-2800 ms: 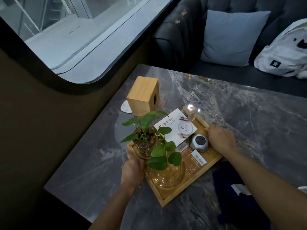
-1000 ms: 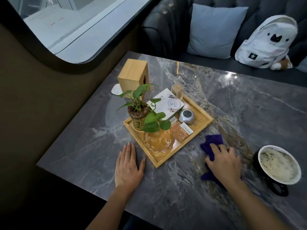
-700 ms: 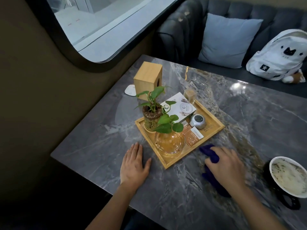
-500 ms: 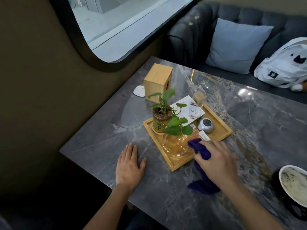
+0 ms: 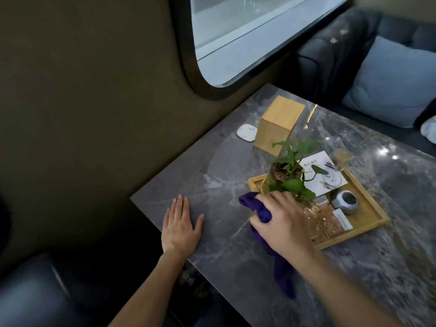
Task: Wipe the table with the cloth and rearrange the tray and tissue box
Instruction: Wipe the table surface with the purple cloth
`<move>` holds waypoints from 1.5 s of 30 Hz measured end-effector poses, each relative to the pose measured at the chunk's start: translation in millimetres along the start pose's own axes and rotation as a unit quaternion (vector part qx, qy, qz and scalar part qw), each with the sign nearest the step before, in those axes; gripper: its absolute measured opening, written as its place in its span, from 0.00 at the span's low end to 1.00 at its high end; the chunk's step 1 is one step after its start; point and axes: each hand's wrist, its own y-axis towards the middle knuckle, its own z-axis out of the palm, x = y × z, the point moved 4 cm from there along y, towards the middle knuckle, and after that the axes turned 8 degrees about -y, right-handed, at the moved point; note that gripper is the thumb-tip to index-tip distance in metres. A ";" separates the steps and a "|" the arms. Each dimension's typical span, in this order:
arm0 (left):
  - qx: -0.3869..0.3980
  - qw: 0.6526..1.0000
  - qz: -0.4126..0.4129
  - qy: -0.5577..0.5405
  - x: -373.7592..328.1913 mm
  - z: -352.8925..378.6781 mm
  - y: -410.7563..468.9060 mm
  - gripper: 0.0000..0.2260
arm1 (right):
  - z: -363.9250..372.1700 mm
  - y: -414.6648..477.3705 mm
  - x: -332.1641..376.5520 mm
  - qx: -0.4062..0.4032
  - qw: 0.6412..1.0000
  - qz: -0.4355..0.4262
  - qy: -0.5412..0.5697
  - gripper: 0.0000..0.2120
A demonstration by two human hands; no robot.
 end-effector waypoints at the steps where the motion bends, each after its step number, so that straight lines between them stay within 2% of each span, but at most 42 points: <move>1: 0.000 1.000 0.001 0.010 1.6 1.1 1.1 0.32 | 4.4 2.7 5.2 0.000 1.000 -0.002 0.007 0.17; 5: -0.023 0.998 0.015 0.054 2.2 6.1 -0.5 0.36 | 31.9 10.1 19.1 0.009 0.999 0.016 0.039 0.14; 7: -0.031 0.998 0.020 0.050 3.4 6.3 0.0 0.37 | 49.7 12.7 17.0 0.026 0.990 0.083 0.111 0.13; 9: -0.035 0.998 0.021 0.043 3.7 5.1 0.7 0.36 | 68.7 13.2 8.4 0.060 0.967 0.169 0.182 0.19; 10: -0.036 0.998 0.020 0.043 3.7 4.9 0.5 0.35 | 75.5 12.1 6.1 0.076 0.962 0.190 0.180 0.22; 12: -0.031 0.998 0.020 0.041 3.4 5.1 -0.2 0.34 | 85.0 5.8 7.5 0.080 0.980 0.150 0.099 0.30; 15: -0.025 0.999 0.024 0.025 4.2 -4.2 6.9 0.31 | 98.0 -10.5 16.9 0.116 0.993 0.031 -0.023 0.37; 18: -0.076 0.997 0.018 0.000 9.7 -26.0 25.2 0.27 | 111.4 -16.2 8.1 0.148 0.987 -0.010 -0.067 0.38; 21: -0.040 0.999 -0.017 0.024 25.5 -25.8 39.9 0.31 | 120.2 -10.3 4.4 0.139 0.988 0.003 -0.060 0.34; 24: -0.020 0.998 -0.040 0.045 34.5 -18.5 43.8 0.33 | 126.0 -0.1 8.5 0.092 0.993 0.079 0.000 0.29; 27: -0.028 0.998 -0.037 0.045 34.4 -19.8 43.9 0.33 | 128.9 14.7 16.2 0.032 0.974 0.187 0.126 0.23; 30: -0.033 0.998 -0.034 0.034 35.8 -20.8 44.4 0.32 | 128.7 34.6 25.7 0.002 0.906 0.305 0.295 0.19; 32: -0.036 0.999 -0.029 0.026 36.6 -19.4 45.6 0.29 | 135.3 47.2 26.1 0.006 0.867 0.365 0.340 0.19; 33: -0.037 0.999 -0.027 0.027 36.4 -18.9 46.0 0.28 | 139.8 53.8 25.7 0.008 0.866 0.371 0.336 0.20; 37: -0.048 0.998 -0.023 0.029 37.8 -17.8 47.5 0.30 | 155.2 75.5 36.1 0.075 0.924 0.285 0.244 0.23; 41: -0.048 0.999 -0.024 0.005 39.2 -15.8 46.0 0.27 | 165.1 89.0 55.3 0.096 0.983 0.052 0.149 0.23; 43: -0.053 0.998 -0.014 -0.038 38.1 -19.8 45.1 0.25 | 170.6 88.8 62.5 0.145 0.981 -0.049 0.123 0.26; 45: -0.037 0.984 -0.045 -0.167 44.9 -27.2 49.3 0.21 | 172.1 85.0 68.0 0.204 0.962 -0.111 0.144 0.28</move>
